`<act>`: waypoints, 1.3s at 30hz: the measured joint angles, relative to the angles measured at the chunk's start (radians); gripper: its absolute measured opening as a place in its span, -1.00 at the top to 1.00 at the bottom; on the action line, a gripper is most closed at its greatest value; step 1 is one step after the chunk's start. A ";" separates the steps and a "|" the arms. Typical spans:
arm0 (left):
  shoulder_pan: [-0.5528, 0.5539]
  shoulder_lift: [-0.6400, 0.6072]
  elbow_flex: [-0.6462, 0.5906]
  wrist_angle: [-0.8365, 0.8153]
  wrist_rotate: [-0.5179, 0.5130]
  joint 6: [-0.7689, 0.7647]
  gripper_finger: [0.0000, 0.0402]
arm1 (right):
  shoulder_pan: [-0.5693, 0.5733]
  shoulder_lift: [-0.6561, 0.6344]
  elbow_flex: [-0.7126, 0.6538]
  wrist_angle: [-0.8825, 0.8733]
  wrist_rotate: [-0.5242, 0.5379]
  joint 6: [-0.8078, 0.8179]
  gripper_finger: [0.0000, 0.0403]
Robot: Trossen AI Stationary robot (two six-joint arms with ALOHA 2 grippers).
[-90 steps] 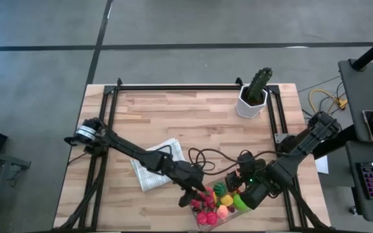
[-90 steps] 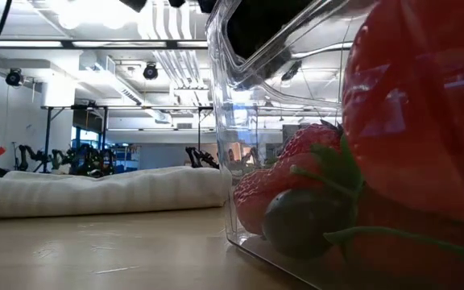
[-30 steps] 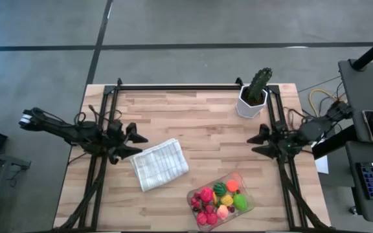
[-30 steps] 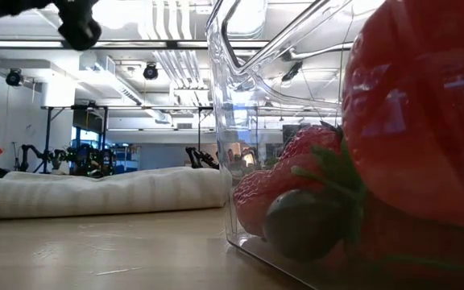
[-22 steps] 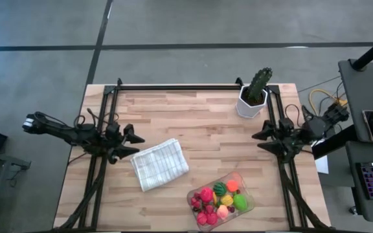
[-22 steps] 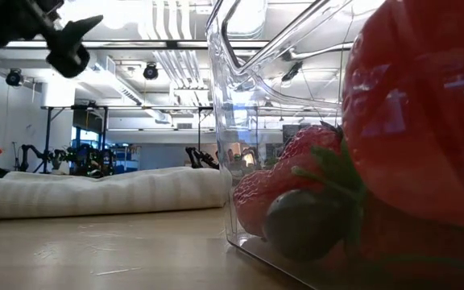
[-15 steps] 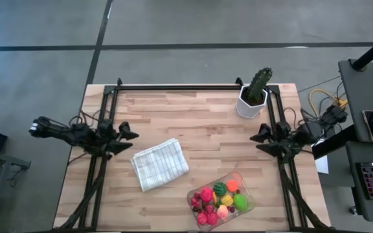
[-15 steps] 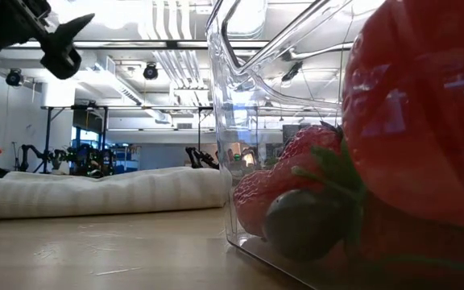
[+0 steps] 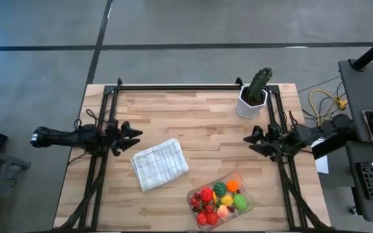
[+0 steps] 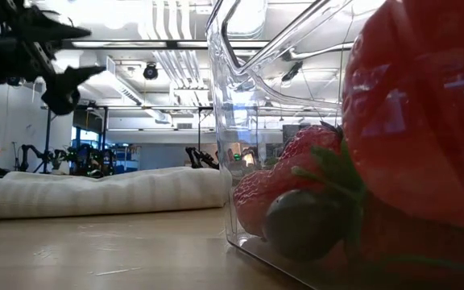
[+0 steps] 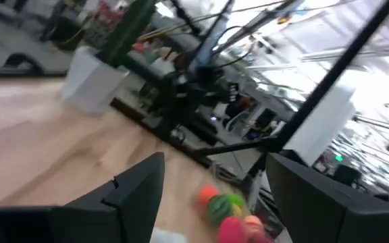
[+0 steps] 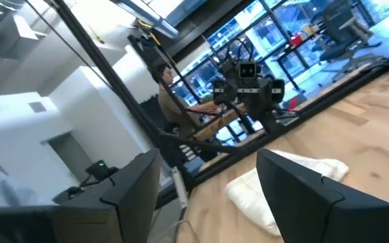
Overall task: Pick and placing Produce into tupperware
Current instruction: Return to Home Position
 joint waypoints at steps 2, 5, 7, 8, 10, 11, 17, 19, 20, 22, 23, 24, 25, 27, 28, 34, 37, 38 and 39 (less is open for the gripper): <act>0.031 0.000 0.000 -0.043 0.007 -0.032 -0.22 | -0.071 -0.001 0.000 -0.016 -0.062 0.002 -0.18; 0.066 -0.001 0.000 -0.074 0.034 -0.050 -0.22 | -0.180 -0.001 0.000 -0.048 -0.146 0.001 -0.18; 0.077 -0.001 0.000 -0.064 0.046 -0.050 -0.22 | -0.245 -0.001 0.000 -0.085 -0.182 0.001 -0.18; 0.078 -0.001 0.000 -0.064 0.047 -0.050 -0.22 | -0.271 0.000 0.000 -0.104 -0.190 0.002 -0.18; 0.079 0.001 -0.001 -0.064 0.048 -0.050 -0.22 | -0.310 0.002 0.000 -0.136 -0.192 0.014 -0.18; 0.078 0.006 -0.001 -0.067 0.048 -0.050 -0.22 | -0.322 0.002 0.000 -0.157 -0.191 0.017 -0.18; 0.078 0.059 -0.002 -0.074 0.048 -0.046 -0.22 | -0.343 0.008 0.000 -0.241 -0.186 0.017 -0.18; 0.078 0.076 -0.002 -0.074 0.048 -0.046 -0.22 | -0.343 0.014 0.000 -0.249 -0.186 0.017 -0.18; 0.078 0.082 -0.002 -0.074 0.048 -0.046 -0.22 | -0.343 0.016 0.000 -0.250 -0.186 0.017 -0.18; 0.078 0.097 -0.002 -0.071 0.048 -0.046 -0.22 | -0.343 0.018 0.000 -0.248 -0.186 0.017 -0.18; 0.078 0.103 -0.002 -0.073 0.048 -0.046 -0.22 | -0.343 0.019 0.000 -0.248 -0.186 0.017 -0.18; 0.078 0.109 -0.002 -0.072 0.048 -0.047 -0.22 | -0.343 0.020 0.000 -0.249 -0.186 0.017 -0.18; 0.078 0.116 -0.002 -0.070 0.048 -0.047 -0.22 | -0.343 0.020 0.000 -0.249 -0.186 0.017 -0.18; 0.078 0.128 -0.003 -0.073 0.048 -0.047 -0.22 | -0.343 0.020 0.000 -0.248 -0.186 0.017 -0.18; 0.078 0.133 -0.003 -0.072 0.048 -0.047 -0.22 | -0.343 0.020 0.000 -0.248 -0.186 0.017 -0.18; 0.078 0.164 -0.002 -0.071 0.048 -0.047 -0.22 | -0.343 0.020 0.000 -0.248 -0.186 0.017 -0.18; 0.078 0.176 -0.002 -0.070 0.048 -0.047 -0.22 | -0.343 0.021 0.000 -0.248 -0.186 0.017 -0.18; 0.078 0.180 -0.002 -0.070 0.048 -0.047 -0.22 | -0.343 0.021 0.000 -0.248 -0.186 0.017 -0.18; 0.078 0.184 -0.002 -0.071 0.048 -0.047 -0.22 | -0.343 0.021 0.000 -0.248 -0.186 0.017 -0.18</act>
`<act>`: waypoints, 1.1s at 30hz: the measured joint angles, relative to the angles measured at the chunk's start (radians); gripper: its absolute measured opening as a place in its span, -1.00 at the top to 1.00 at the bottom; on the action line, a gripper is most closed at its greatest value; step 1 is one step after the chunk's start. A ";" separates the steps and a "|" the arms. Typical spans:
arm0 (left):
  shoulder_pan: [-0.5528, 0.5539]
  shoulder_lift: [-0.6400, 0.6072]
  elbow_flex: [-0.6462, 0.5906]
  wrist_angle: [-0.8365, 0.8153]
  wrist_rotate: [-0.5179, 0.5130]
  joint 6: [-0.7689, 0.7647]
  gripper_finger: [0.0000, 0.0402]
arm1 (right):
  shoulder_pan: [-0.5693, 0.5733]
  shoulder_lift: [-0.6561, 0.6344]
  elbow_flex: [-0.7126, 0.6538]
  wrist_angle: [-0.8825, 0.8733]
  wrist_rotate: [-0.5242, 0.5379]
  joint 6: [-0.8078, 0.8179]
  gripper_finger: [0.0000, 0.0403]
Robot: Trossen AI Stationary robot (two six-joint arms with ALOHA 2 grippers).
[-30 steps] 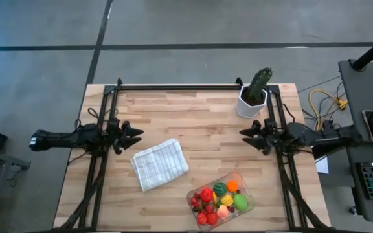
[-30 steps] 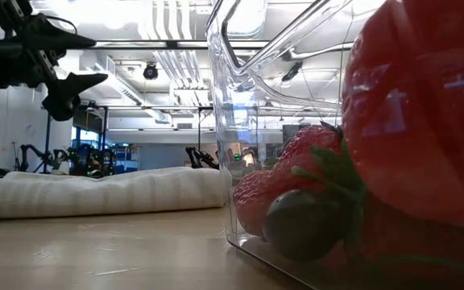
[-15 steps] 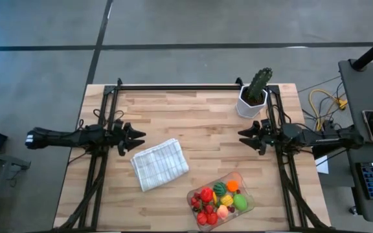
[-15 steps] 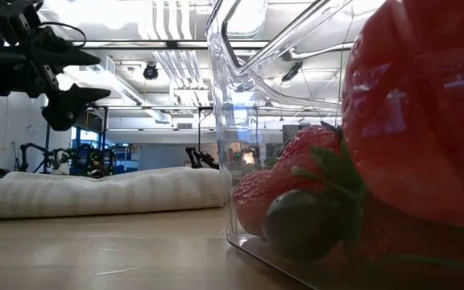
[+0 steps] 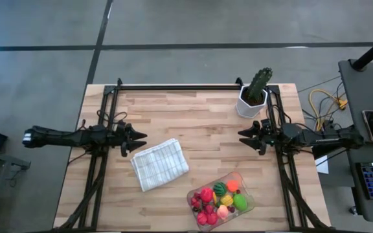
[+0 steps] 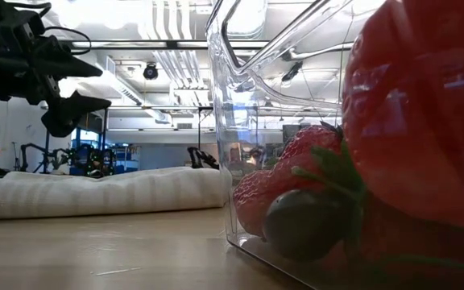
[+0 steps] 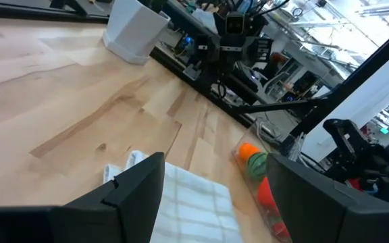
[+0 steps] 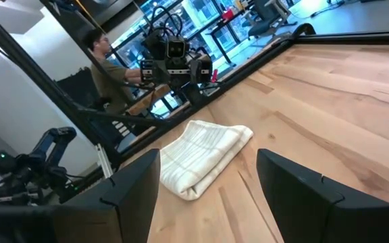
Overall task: Pick and placing Produce into tupperware
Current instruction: Return to Home Position
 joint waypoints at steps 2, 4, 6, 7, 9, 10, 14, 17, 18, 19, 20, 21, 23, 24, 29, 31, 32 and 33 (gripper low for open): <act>0.000 0.006 0.000 0.001 0.000 0.000 -0.22 | 0.000 0.000 0.000 0.000 0.000 0.000 -0.18; 0.000 0.012 0.000 0.000 0.000 0.000 -0.22 | 0.000 0.000 0.000 0.000 0.000 0.000 -0.18; 0.000 0.017 0.000 0.001 0.000 0.000 -0.22 | 0.000 0.000 0.000 0.000 0.000 0.000 -0.18; 0.000 0.020 0.000 0.000 0.000 0.000 -0.22 | 0.000 0.000 0.000 0.000 0.000 0.000 -0.18; 0.000 0.023 0.000 0.001 0.000 0.000 -0.22 | 0.000 0.000 0.000 0.000 0.000 0.000 -0.18; 0.000 0.025 0.000 0.001 0.000 0.000 -0.22 | 0.000 0.000 0.000 0.000 0.000 0.000 -0.18; 0.000 0.031 0.000 0.001 0.000 0.000 -0.22 | 0.000 0.000 0.000 0.000 0.000 0.000 -0.18; 0.000 0.029 0.000 0.001 0.000 0.000 -0.22 | 0.000 0.000 0.000 0.000 0.000 0.000 -0.18; 0.000 0.029 0.000 0.001 0.000 0.000 -0.22 | 0.000 0.000 0.001 0.000 0.000 0.000 -0.18; 0.000 0.029 0.000 0.001 0.000 0.000 -0.22 | 0.000 0.000 0.001 0.000 0.000 0.000 -0.18; 0.000 0.029 0.000 0.001 0.000 0.000 -0.22 | 0.000 0.000 0.001 0.000 0.000 0.000 -0.18; 0.000 0.029 0.000 0.001 0.000 0.000 -0.22 | 0.000 0.000 0.001 0.000 0.000 0.000 -0.18; 0.000 0.031 0.000 0.000 0.000 0.000 -0.22 | 0.000 0.000 0.001 0.000 0.000 0.000 -0.18; 0.000 0.032 0.000 0.000 0.000 0.000 -0.22 | 0.000 0.000 0.001 0.000 0.000 0.000 -0.18; 0.000 0.030 0.000 0.001 0.000 0.000 -0.22 | 0.000 0.000 0.001 0.000 0.000 0.000 -0.18; 0.000 0.029 0.000 0.001 0.000 0.000 -0.22 | 0.000 0.000 0.001 0.000 0.000 0.000 -0.18; 0.000 0.029 0.000 0.001 0.000 0.001 -0.22 | 0.000 0.000 0.001 0.000 0.000 0.000 -0.18; 0.000 0.029 0.000 0.001 0.000 0.000 -0.22 | 0.000 0.000 0.001 0.000 0.000 0.000 -0.18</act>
